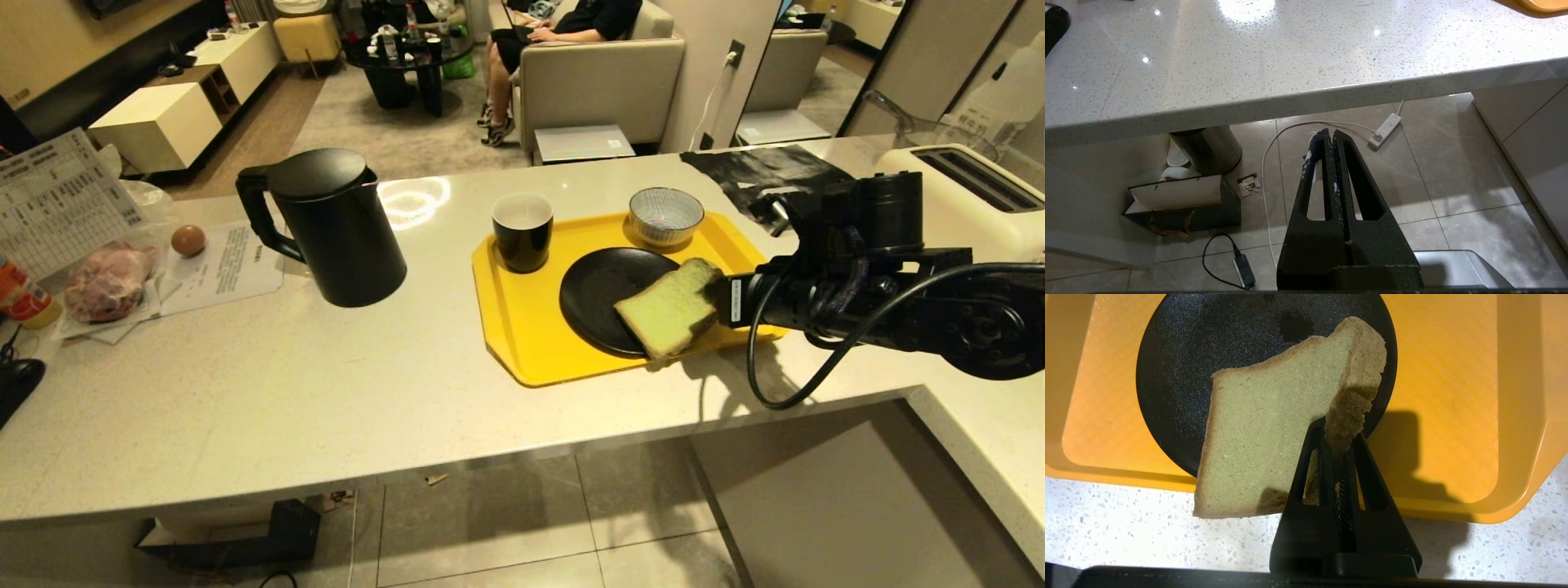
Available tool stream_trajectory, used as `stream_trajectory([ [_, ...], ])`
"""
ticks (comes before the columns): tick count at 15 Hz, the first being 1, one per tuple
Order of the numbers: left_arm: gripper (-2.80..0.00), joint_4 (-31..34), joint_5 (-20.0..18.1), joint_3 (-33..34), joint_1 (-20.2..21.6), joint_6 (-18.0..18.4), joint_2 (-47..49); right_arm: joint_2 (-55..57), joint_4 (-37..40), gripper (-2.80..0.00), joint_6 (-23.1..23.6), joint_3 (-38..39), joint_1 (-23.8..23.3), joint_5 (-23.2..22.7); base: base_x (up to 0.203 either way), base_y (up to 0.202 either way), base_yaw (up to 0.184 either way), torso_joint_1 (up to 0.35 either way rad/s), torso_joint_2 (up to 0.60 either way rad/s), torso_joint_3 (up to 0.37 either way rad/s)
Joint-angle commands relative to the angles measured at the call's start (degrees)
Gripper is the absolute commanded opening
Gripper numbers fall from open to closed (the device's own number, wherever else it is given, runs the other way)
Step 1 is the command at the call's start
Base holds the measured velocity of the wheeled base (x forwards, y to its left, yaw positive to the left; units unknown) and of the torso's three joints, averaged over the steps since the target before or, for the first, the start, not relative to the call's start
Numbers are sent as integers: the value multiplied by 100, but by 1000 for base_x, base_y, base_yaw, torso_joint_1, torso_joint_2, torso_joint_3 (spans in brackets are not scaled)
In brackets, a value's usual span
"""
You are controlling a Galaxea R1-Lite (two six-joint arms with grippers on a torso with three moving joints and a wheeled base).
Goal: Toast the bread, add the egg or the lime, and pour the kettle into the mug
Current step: Put the baked bread on a plate
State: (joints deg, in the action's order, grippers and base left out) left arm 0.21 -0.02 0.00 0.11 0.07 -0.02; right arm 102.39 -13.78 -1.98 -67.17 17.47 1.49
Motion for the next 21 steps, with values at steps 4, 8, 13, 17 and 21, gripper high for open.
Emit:
stream_trajectory([
  [4,-280,-3,2,0,-2,1,-1,-62,-61,-280,286,166,35,-18,0,0,0,0,0,0],
  [8,-280,-3,2,0,7,0,2,-20,-368,-280,355,204,275,-43,0,0,0,0,0,0],
  [13,-280,-2,2,0,-2,1,2,44,-371,-280,365,283,380,-43,0,0,0,0,0,0],
  [17,-280,2,2,0,0,1,-5,53,-371,-280,460,283,389,-52,0,0,0,0,0,0],
  [21,-280,-1,2,0,2,1,2,53,-371,-280,524,305,398,-61,0,0,0,0,0,0],
])
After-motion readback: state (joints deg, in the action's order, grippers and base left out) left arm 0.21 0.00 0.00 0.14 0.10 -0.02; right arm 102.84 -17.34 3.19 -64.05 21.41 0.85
